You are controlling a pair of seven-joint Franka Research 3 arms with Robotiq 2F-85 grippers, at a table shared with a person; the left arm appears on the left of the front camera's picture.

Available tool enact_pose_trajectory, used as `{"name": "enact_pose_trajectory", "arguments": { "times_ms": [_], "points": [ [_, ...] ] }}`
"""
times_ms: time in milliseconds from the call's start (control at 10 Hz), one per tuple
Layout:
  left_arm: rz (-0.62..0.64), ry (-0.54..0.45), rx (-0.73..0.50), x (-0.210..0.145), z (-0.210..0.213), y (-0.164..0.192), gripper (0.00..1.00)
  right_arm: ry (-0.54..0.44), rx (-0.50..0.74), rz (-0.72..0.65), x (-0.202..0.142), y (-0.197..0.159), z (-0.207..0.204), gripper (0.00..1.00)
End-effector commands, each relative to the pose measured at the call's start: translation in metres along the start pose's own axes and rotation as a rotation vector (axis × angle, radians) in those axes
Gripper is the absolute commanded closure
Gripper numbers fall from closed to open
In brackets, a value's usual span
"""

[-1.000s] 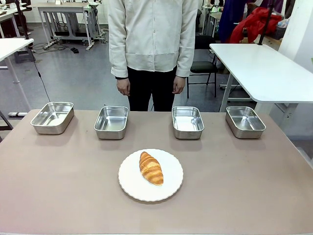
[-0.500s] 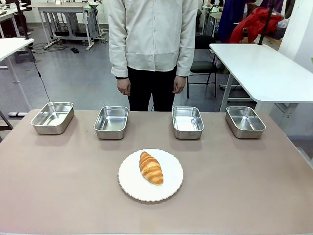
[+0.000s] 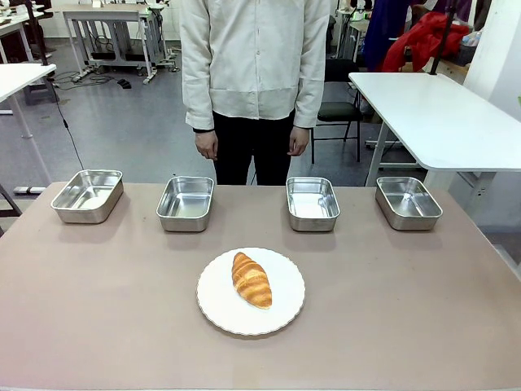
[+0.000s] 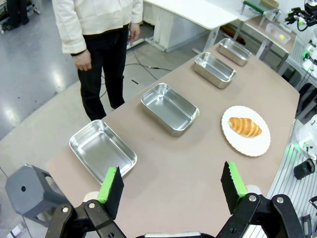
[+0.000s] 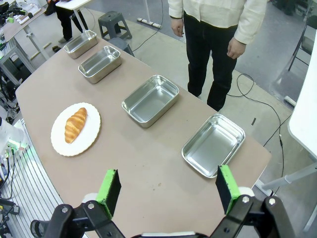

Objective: Place the bread in the container.
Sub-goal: Place the Butter Roll into the Airtight Container indicated by the human.

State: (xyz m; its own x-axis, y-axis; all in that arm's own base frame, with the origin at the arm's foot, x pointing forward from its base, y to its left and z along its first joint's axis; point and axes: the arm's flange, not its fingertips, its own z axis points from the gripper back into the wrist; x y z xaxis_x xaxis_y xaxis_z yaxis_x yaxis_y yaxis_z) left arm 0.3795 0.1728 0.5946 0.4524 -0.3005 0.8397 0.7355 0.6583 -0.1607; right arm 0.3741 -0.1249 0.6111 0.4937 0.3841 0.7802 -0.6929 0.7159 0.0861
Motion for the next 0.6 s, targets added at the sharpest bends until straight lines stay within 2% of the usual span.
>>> {"name": "enact_pose_trajectory", "arguments": {
  "times_ms": [0, 500],
  "points": [
    [-0.015, -0.018, -0.008, 0.0017, -0.0011, 0.0008, 0.00, -0.021, 0.010, 0.020, 0.0011, -0.0017, 0.0003, 0.00],
    [-0.015, -0.018, -0.008, 0.0017, -0.0011, 0.0008, 0.00, -0.021, 0.010, 0.020, 0.0011, -0.0017, 0.0003, 0.00]
  ]
}}
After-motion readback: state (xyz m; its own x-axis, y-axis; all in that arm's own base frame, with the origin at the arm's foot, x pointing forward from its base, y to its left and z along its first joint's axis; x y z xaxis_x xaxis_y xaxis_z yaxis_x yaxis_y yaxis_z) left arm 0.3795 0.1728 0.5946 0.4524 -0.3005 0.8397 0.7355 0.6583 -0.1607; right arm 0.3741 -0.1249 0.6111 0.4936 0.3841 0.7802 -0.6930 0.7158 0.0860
